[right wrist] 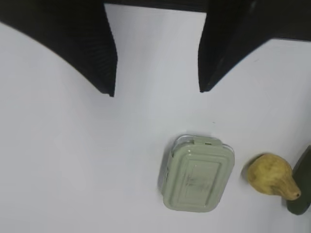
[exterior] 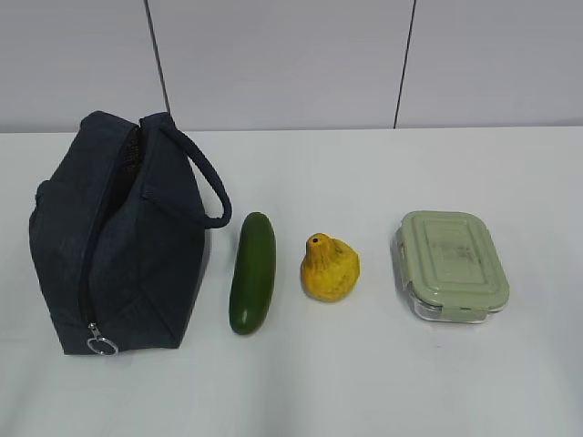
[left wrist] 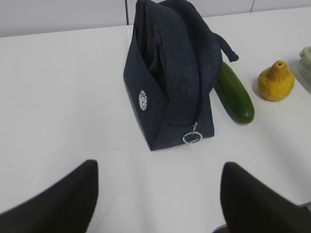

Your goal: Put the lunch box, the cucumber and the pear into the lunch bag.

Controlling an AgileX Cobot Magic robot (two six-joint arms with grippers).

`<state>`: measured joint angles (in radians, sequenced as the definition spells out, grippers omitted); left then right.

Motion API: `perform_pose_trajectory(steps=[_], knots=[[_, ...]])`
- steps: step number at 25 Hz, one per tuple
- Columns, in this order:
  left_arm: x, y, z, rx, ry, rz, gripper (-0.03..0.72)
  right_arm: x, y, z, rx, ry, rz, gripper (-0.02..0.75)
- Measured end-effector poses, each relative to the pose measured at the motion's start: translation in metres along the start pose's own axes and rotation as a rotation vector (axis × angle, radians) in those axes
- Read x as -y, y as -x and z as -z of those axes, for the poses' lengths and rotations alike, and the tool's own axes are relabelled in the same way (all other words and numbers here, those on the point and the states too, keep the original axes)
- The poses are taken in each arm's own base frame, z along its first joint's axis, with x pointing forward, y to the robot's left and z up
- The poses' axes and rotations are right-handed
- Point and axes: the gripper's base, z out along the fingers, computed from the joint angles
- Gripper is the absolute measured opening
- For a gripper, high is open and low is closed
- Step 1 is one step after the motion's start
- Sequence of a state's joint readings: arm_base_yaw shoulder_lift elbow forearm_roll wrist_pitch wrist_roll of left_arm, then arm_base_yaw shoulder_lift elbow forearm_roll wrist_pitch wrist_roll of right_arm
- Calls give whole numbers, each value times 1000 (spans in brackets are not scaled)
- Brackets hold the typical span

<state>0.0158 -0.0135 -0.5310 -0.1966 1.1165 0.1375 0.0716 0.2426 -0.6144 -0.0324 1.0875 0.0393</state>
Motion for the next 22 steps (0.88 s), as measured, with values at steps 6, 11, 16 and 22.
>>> perform_pose_trajectory(steps=[6,11,16,22], knots=[[0,0,0,0,0,0,466,-2,41,-16,-48,0,5,461],[0,0,0,0,0,0,466,-3,78,-39,-91,0,12,573],[0,0,0,0,0,0,466,-5,113,-68,-151,-1,15,579],[0,0,0,0,0,0,466,-8,155,-114,-248,10,20,577]])
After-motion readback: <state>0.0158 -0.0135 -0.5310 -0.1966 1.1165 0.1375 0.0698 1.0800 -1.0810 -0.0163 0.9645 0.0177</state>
